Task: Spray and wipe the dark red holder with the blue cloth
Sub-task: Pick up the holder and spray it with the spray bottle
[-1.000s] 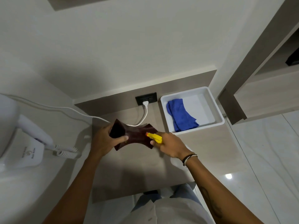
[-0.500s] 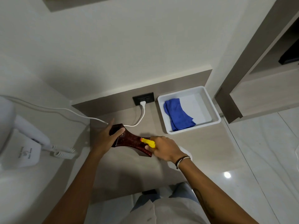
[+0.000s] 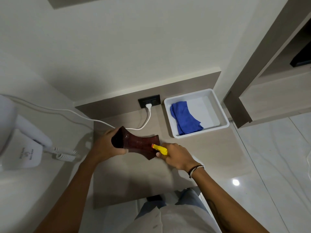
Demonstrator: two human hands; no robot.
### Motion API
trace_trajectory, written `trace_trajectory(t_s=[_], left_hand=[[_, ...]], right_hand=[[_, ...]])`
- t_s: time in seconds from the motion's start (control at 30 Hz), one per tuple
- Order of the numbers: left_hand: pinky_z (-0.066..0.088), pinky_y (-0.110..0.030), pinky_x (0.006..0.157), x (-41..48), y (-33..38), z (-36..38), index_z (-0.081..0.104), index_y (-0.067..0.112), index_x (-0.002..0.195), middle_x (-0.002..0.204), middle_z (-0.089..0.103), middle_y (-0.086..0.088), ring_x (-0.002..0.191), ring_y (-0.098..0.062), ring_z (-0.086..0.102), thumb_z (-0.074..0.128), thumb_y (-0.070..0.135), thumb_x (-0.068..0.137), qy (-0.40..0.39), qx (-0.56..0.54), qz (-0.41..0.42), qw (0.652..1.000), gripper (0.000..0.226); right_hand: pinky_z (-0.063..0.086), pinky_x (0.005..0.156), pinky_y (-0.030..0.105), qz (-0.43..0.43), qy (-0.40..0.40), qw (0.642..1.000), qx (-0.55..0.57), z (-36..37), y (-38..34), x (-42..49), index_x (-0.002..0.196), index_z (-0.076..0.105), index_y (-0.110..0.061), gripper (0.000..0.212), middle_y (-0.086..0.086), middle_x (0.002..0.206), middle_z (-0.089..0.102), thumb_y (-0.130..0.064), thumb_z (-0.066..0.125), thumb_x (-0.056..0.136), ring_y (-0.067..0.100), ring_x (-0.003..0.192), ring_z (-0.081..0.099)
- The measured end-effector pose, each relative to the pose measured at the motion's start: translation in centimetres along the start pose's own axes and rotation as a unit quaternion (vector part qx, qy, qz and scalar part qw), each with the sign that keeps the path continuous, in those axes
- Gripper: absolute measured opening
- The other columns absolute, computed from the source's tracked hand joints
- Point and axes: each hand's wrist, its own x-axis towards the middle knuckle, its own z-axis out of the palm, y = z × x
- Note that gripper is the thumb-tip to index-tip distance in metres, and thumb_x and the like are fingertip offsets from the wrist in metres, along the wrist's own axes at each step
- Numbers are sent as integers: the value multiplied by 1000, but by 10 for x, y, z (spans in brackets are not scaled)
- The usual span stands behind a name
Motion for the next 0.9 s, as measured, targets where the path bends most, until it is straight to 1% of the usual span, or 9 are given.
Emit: trace_trajectory(t_s=[0.07, 0.1, 0.2, 0.27, 0.47, 0.57, 0.63, 0.73, 0.9], left_hand=[[55, -30, 80, 1, 8, 5, 70, 39, 124, 113, 74, 11, 101, -11, 71, 85, 69, 61, 41, -3, -28, 999, 71], [53, -27, 73, 1, 13, 7, 73, 38, 114, 102, 76, 13, 92, -7, 71, 79, 77, 63, 57, -5, -54, 997, 65], [48, -28, 64, 5, 28, 11, 76, 31, 101, 87, 76, 12, 78, -8, 70, 65, 92, 62, 100, 7, -121, 988, 73], [50, -32, 66, 7, 36, 11, 75, 28, 96, 84, 75, 7, 77, -15, 70, 60, 96, 61, 113, 22, -140, 983, 77], [54, -36, 71, 7, 46, 6, 76, 26, 95, 86, 77, 2, 80, -21, 73, 59, 98, 63, 94, 34, -162, 982, 80], [56, -35, 70, 4, 50, 5, 77, 26, 100, 87, 78, 3, 79, -19, 73, 60, 98, 63, 94, 27, -165, 981, 84], [51, -31, 64, 3, 52, 5, 77, 26, 105, 88, 77, 3, 78, -17, 72, 60, 99, 61, 97, 28, -162, 982, 87], [53, -33, 67, 3, 57, 6, 76, 29, 113, 92, 76, 3, 80, -18, 71, 63, 99, 59, 95, 20, -161, 982, 89], [64, -44, 80, 2, 75, 11, 75, 31, 104, 90, 75, 4, 84, -21, 72, 67, 101, 49, 98, 64, -138, 984, 89]], right_hand=[[55, 75, 38, -27, 12, 1000, 2, -1, -9, 0, 114, 64, -22, 38, 6, 106, 76, -57, 59, 103, 30, 93, 72], [55, 75, 39, -44, 17, 999, 7, -1, -15, 0, 112, 64, -23, 37, 4, 104, 75, -58, 59, 103, 29, 91, 72], [45, 68, 33, -91, 41, 995, 8, 1, -33, 5, 104, 62, -25, 34, -5, 94, 67, -59, 57, 103, 26, 86, 69], [42, 67, 32, -103, 60, 993, -5, 2, -42, 10, 102, 61, -24, 33, -4, 94, 68, -57, 56, 103, 25, 84, 69], [59, 76, 42, -40, 69, 995, -54, 3, -23, 11, 111, 62, -23, 38, 5, 106, 76, -59, 54, 103, 30, 89, 73], [55, 75, 38, 11, 51, 993, -104, 7, 4, 4, 114, 65, -20, 39, 8, 111, 77, -57, 57, 102, 33, 94, 74], [47, 75, 34, 41, 36, 991, -120, 5, 19, -2, 115, 65, -18, 42, 10, 115, 76, -57, 59, 101, 34, 100, 74], [48, 77, 35, 63, 30, 995, -67, -13, 31, -9, 121, 63, -18, 46, 9, 117, 73, -59, 60, 101, 32, 102, 72], [58, 82, 44, 48, 128, 991, -1, -86, 35, -14, 141, 64, -21, 53, 2, 102, 69, -58, 53, 105, 23, 90, 67]])
